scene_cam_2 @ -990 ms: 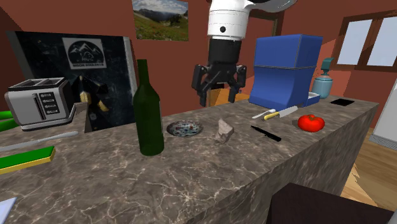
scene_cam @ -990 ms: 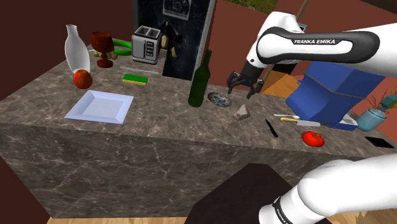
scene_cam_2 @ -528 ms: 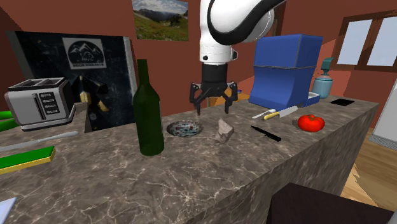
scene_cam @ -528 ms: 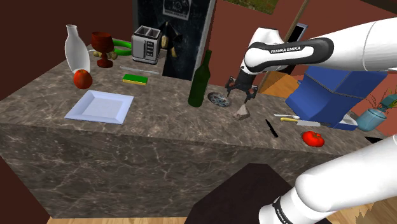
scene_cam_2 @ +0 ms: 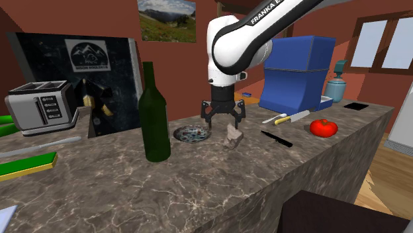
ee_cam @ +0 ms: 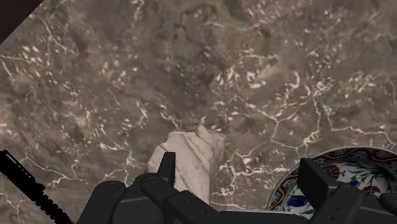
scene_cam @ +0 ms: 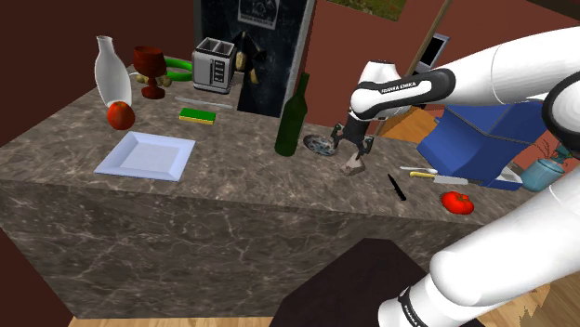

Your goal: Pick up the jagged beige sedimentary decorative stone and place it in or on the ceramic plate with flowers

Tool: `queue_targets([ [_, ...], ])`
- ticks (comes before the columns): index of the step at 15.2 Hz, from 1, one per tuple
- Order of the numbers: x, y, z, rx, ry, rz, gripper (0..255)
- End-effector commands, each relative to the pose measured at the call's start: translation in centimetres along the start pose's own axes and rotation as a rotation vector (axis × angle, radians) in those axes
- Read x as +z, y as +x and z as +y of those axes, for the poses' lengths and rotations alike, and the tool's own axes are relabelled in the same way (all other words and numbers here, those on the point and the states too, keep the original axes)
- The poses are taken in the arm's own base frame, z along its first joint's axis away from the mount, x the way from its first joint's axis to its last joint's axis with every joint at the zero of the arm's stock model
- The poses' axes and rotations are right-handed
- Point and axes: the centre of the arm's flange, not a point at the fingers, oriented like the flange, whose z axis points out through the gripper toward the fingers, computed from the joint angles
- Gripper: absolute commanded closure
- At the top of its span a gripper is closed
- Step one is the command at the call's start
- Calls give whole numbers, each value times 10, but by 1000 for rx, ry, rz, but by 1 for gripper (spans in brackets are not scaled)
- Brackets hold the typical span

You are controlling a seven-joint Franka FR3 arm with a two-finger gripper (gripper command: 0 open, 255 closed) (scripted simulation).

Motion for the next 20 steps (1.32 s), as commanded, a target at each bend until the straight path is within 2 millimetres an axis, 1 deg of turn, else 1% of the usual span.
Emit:
queue_targets([
  [1, 11, 1, 0, 3, 0, 0, 0],
  [4, 24, 1, 1, 3, 0, 0, 0],
  [12, 24, 1, 1, 3, 0, 0, 0],
  [13, 24, 1, 1, 3, 0, 0, 255],
  [20, 25, -6, 2, 3, 0, 0, 255],
])
